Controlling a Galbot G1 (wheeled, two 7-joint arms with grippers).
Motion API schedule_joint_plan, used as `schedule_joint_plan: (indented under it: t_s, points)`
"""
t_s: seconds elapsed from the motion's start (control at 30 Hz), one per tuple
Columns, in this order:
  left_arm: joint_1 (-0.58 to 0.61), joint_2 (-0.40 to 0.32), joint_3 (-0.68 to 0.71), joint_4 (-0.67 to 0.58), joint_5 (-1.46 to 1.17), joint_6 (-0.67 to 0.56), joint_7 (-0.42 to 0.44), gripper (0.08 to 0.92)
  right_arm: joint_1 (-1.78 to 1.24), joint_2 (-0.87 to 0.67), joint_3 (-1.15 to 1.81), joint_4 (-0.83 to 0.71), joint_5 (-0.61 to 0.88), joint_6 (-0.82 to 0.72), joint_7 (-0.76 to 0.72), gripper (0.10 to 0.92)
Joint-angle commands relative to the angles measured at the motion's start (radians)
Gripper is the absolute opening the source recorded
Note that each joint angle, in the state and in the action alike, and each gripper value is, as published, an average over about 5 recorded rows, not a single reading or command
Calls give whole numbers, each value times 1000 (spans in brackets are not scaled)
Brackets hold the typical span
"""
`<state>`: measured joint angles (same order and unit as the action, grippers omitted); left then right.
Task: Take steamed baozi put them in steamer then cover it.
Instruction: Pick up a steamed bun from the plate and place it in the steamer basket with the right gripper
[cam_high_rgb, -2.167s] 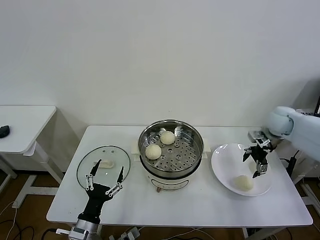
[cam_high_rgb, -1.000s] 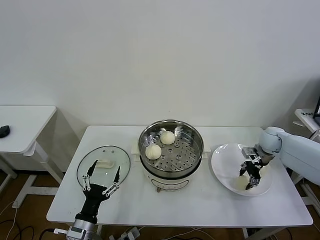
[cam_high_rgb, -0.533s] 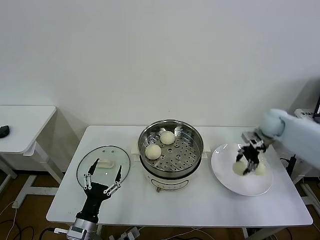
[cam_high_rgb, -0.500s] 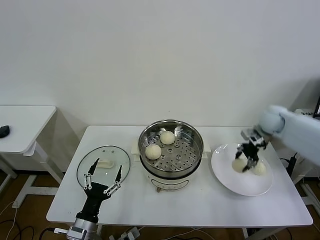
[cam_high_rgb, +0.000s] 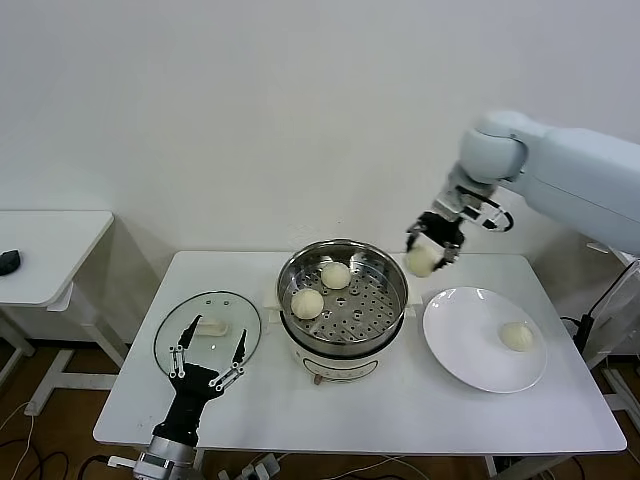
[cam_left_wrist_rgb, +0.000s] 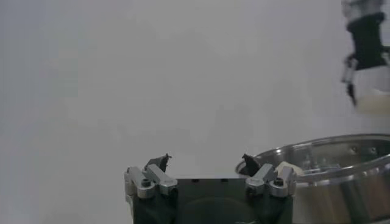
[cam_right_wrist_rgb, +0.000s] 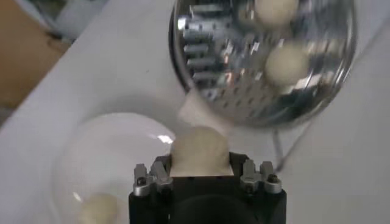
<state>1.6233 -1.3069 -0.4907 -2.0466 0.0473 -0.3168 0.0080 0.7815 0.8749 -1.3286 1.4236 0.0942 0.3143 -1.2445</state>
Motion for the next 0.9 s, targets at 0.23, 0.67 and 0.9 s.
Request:
schedule_joint_plan:
  t_s: [0.23, 0.67, 0.9]
  points:
    - [0, -1, -2, 0, 0, -1, 0, 823, -4, 147, -47, 211, -232, 287, 90, 645]
    - [-12, -5, -5, 12, -5, 2, -1, 823, -180, 190, -2, 148, -438, 417, 112, 653]
    - [-12, 0, -13, 19, -13, -1, 0, 823, -225, 218, -3, 109, -450, 428, 113, 661]
